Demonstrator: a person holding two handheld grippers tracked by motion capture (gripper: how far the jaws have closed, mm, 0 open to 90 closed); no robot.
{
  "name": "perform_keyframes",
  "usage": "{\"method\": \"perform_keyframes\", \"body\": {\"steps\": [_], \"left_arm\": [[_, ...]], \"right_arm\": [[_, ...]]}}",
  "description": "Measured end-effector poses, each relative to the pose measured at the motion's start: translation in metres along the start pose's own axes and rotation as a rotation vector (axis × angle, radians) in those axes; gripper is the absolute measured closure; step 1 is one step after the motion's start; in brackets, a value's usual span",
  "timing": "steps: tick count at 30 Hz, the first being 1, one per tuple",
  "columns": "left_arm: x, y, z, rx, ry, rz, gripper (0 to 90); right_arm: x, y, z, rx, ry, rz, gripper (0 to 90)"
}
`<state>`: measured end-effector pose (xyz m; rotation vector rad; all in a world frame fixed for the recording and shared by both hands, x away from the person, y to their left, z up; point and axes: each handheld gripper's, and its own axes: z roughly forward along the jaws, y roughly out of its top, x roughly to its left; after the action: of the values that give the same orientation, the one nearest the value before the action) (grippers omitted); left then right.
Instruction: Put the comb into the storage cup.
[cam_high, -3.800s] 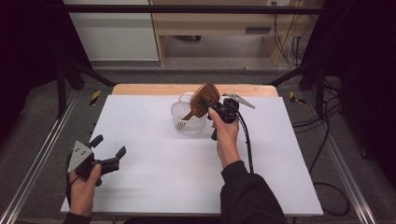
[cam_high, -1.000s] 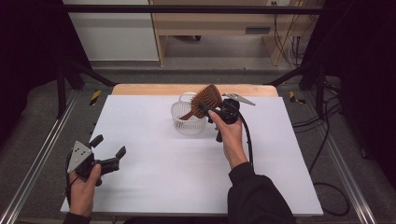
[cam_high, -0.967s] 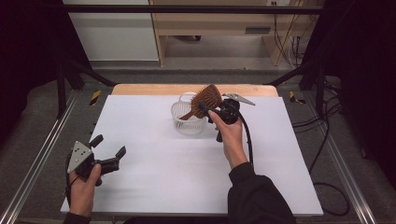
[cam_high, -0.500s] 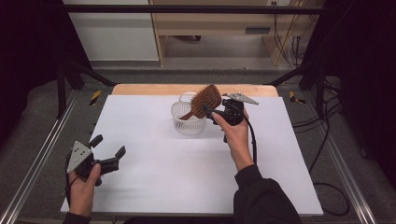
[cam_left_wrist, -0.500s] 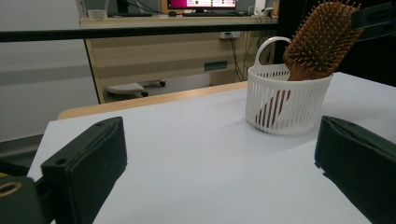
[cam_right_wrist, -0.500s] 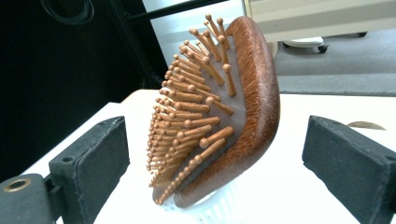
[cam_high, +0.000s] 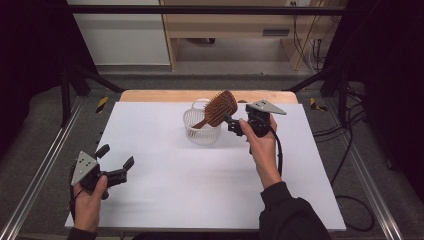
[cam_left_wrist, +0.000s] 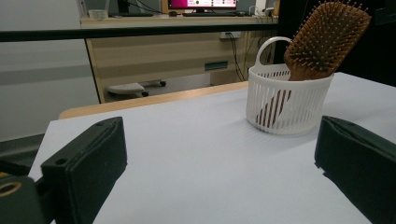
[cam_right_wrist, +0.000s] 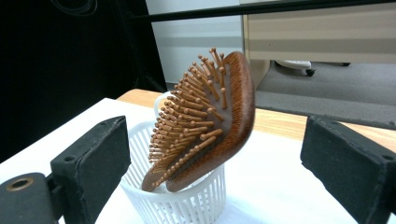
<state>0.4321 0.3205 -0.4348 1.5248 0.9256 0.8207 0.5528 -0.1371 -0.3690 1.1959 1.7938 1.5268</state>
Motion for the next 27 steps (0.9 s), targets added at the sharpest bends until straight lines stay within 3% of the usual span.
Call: {"method": "perform_keyframes", "body": {"steps": [19, 22, 27], "left_arm": [[0.000, -0.002, -0.001, 0.012, 0.007, -0.012, 2.5], [0.001, -0.002, -0.003, 0.004, 0.068, 0.016, 3.4], [0.005, -0.003, -0.005, 0.007, 0.076, -0.004, 3.2]], "right_arm": [[-0.017, -0.005, -0.043, -0.026, 0.020, -0.060, 7.5], [-0.020, -0.007, -0.049, -0.040, 0.016, -0.085, 7.1], [-0.022, -0.012, -0.056, -0.059, 0.014, -0.118, 5.7]]}}
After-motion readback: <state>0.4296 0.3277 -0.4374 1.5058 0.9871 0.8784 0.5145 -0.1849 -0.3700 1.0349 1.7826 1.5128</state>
